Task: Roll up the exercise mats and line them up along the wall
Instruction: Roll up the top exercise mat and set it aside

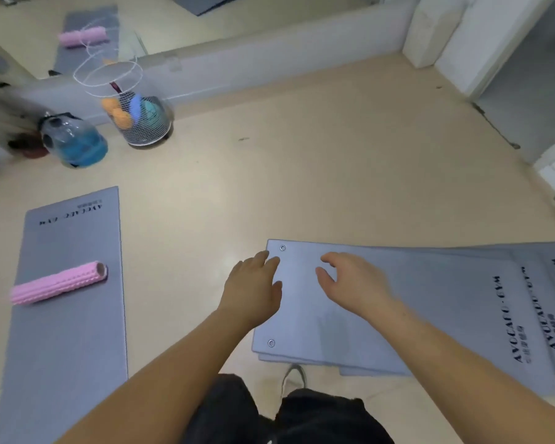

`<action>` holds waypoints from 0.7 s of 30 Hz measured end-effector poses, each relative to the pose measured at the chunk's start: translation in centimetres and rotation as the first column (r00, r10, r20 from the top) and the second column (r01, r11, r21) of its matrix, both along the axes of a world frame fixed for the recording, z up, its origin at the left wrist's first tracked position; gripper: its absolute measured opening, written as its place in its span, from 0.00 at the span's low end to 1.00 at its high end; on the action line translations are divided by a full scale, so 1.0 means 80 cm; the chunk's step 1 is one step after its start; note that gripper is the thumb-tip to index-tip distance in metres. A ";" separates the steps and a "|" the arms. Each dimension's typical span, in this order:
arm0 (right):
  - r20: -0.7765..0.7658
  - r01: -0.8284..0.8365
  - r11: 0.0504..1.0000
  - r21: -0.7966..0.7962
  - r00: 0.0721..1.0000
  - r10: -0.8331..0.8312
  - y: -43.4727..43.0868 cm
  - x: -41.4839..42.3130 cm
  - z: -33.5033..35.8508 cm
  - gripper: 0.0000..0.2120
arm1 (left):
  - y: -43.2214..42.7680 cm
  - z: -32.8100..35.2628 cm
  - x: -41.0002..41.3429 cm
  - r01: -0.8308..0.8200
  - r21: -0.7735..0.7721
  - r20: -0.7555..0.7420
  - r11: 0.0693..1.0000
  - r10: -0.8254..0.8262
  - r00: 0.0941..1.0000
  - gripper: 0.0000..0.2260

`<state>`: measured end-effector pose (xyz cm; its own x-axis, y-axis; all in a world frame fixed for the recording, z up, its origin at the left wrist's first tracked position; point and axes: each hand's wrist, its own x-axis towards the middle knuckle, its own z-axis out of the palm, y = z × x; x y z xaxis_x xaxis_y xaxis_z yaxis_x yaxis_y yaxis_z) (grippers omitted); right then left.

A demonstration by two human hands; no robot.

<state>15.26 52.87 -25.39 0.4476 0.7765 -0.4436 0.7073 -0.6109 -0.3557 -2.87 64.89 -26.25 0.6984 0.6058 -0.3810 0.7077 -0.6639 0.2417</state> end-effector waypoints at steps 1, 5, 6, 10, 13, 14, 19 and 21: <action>-0.005 0.011 1.000 -0.015 1.000 -0.011 0.013 0.006 0.000 0.22 | 0.018 -0.002 0.012 0.018 0.003 -0.007 1.000 -0.018 1.000 0.23; -0.005 0.119 0.990 -0.073 0.993 -0.119 0.084 0.048 -0.011 0.23 | 0.113 -0.021 0.077 0.188 -0.047 -0.086 0.981 -0.192 0.978 0.24; -0.010 0.164 0.983 -0.080 0.986 -0.166 0.105 0.059 -0.018 0.23 | 0.143 -0.031 0.097 0.233 -0.052 -0.106 0.971 -0.238 0.966 0.24; -0.017 0.371 0.926 -0.075 0.928 -0.373 0.184 0.104 -0.064 0.23 | 0.257 -0.085 0.189 0.427 -0.053 -0.110 0.903 -0.430 0.896 0.23; -0.008 0.520 0.842 -0.145 0.850 -0.527 0.235 0.123 -0.107 0.22 | 0.332 -0.135 0.250 0.605 -0.077 -0.127 0.792 -0.610 0.782 0.21; 0.006 0.561 0.808 -0.182 0.822 -0.570 0.251 0.128 -0.122 0.21 | 0.354 -0.151 0.267 0.660 -0.086 -0.127 0.747 -0.665 0.736 0.21; 0.071 0.692 0.649 -0.314 0.699 -0.711 0.299 0.136 -0.170 0.18 | 0.417 -0.195 0.307 0.848 -0.165 -0.142 0.504 -0.863 0.486 0.22; 0.073 0.754 0.585 -0.297 0.629 -0.774 0.305 0.132 -0.187 0.17 | 0.426 -0.217 0.312 0.882 -0.193 -0.127 0.430 -0.902 0.412 0.23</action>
<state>25.82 77.28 -40.38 0.7844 0.0010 -0.6203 -0.0824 -0.9910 -0.1058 22.05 99.01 -43.61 0.7346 -0.3574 -0.5767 -0.2391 -0.9318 0.2730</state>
